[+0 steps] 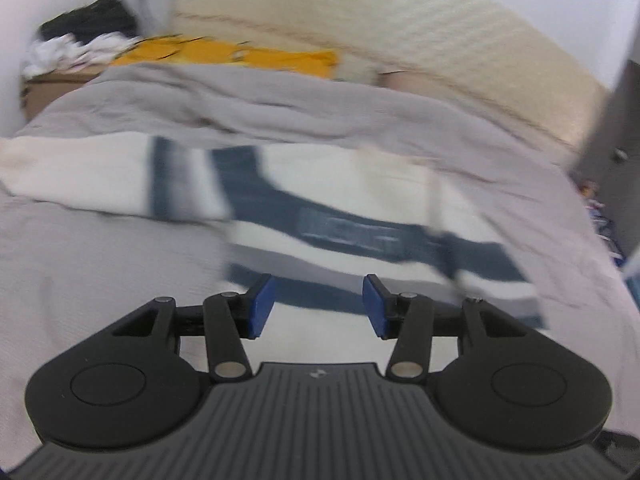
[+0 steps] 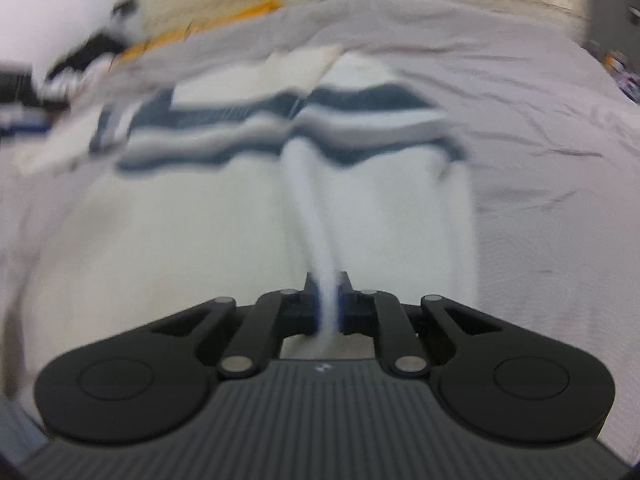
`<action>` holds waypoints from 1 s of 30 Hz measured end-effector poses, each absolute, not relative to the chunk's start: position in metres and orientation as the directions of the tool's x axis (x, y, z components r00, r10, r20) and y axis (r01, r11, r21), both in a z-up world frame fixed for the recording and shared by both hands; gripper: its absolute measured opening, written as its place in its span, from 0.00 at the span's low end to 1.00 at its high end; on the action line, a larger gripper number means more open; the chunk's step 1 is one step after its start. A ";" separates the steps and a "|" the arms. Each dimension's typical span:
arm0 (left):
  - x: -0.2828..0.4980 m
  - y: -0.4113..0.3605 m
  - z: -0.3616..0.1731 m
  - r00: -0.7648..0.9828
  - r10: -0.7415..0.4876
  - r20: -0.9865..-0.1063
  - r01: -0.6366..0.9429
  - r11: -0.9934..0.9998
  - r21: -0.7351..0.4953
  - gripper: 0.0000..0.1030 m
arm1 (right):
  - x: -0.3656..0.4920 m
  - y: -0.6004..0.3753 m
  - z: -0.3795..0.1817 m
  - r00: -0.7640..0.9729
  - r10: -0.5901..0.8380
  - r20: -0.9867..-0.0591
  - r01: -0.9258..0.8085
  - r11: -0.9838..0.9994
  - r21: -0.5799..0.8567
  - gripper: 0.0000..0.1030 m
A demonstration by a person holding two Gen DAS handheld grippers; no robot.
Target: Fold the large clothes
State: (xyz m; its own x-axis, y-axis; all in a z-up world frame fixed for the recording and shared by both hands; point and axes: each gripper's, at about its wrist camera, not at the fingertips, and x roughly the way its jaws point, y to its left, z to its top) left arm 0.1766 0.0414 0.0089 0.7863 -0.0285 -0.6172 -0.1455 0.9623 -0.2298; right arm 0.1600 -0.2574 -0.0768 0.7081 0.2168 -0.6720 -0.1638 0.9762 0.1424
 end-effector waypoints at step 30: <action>0.234 -0.029 -0.107 0.758 -0.188 -0.625 0.005 0.960 -0.282 0.53 | 0.455 -0.610 -0.067 0.690 -0.184 -0.700 0.370 0.921 0.124 0.10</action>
State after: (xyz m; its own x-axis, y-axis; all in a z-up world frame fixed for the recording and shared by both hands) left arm 0.2343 -0.0293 -0.1073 0.7579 -0.1875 -0.6248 0.0052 0.9595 -0.2816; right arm 0.4554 -0.6101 -0.0666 0.6905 -0.1836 -0.6997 0.3705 0.9205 0.1241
